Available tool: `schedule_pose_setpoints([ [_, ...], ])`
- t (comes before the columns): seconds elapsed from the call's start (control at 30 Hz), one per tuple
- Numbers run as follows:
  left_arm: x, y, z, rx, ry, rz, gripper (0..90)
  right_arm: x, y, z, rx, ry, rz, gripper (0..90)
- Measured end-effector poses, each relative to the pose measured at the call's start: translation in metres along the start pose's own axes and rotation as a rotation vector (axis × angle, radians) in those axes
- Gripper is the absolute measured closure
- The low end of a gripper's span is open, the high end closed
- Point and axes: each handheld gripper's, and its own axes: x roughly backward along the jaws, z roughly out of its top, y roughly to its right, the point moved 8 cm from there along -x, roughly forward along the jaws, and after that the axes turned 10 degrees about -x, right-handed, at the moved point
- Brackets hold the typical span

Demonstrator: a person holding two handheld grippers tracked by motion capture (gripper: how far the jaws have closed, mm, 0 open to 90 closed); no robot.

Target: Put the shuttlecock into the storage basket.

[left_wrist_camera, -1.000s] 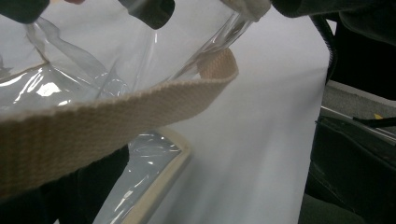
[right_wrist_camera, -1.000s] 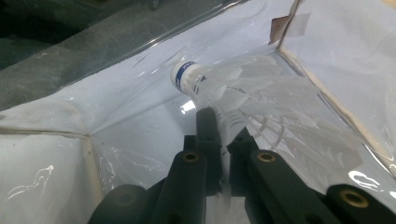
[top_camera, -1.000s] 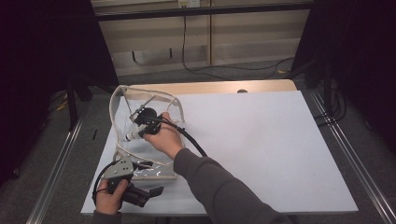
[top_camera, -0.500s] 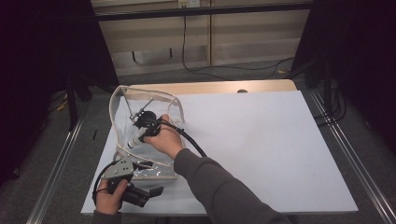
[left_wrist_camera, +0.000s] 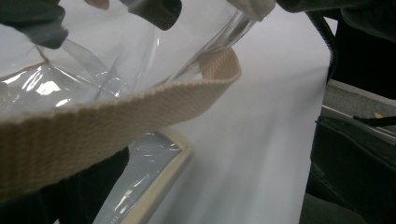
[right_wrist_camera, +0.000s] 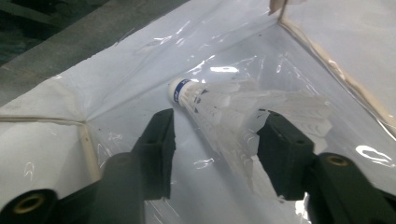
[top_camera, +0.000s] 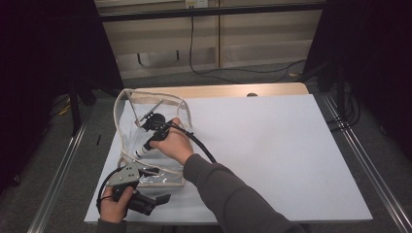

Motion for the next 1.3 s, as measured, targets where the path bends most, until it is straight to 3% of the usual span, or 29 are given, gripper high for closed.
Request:
schedule_pose_setpoints([
  [0.47, 0.0, 0.0, 0.001, -0.006, -0.001, 0.001, 4.3, 0.015, 0.004, -0.001, -0.021, 0.01, -0.034, 33.9],
  [1.3, -0.001, 0.002, 0.002, -0.006, -0.001, -0.001, 4.3, 0.042, -0.008, 0.005, -0.032, 0.064, 0.017, 25.0],
])
